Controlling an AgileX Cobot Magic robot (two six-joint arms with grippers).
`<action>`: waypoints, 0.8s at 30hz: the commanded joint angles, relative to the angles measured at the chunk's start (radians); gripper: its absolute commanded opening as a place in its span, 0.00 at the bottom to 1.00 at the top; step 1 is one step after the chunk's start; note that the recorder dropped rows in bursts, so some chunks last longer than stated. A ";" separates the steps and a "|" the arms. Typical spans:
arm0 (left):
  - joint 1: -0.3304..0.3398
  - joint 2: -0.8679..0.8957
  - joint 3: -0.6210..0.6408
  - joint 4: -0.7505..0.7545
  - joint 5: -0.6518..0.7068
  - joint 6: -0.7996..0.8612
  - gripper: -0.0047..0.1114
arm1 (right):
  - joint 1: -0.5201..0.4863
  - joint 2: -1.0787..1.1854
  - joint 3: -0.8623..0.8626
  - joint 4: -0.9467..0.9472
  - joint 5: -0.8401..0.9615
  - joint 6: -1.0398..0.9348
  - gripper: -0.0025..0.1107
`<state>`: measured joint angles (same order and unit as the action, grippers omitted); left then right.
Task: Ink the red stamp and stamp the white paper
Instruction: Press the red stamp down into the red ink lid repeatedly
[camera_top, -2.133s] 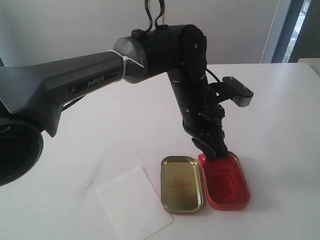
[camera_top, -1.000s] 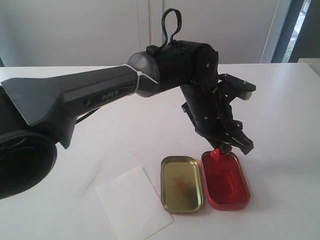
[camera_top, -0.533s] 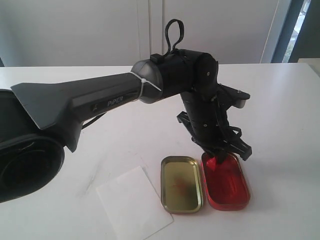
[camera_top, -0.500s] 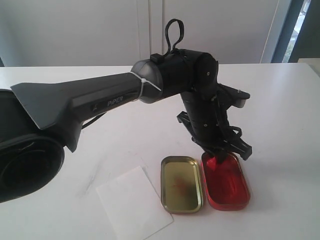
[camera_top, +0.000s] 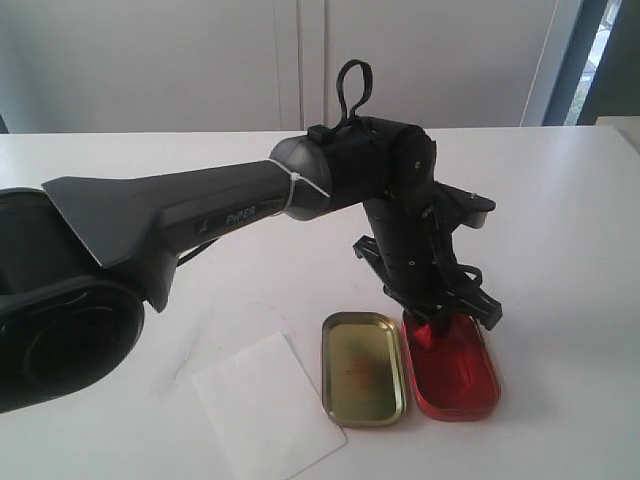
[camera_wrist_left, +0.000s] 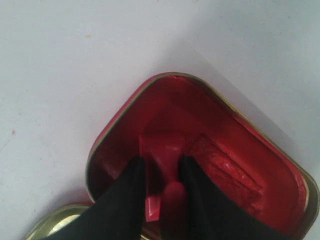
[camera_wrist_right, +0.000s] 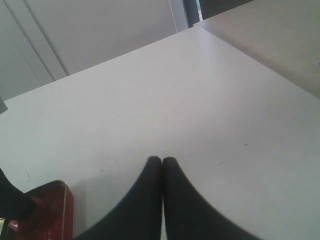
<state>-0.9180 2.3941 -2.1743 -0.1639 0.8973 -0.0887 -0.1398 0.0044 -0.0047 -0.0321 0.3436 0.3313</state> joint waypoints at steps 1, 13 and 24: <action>-0.002 0.034 -0.003 -0.004 0.011 -0.008 0.04 | 0.004 -0.004 0.005 -0.004 -0.009 0.002 0.02; -0.002 0.090 -0.003 -0.004 0.049 -0.008 0.04 | 0.004 -0.004 0.005 -0.004 -0.009 0.002 0.02; -0.002 0.095 -0.003 0.071 0.116 -0.012 0.04 | 0.004 -0.004 0.005 -0.004 -0.009 0.002 0.02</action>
<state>-0.9157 2.4313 -2.2070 -0.1571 0.9273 -0.0953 -0.1398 0.0044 -0.0047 -0.0321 0.3436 0.3313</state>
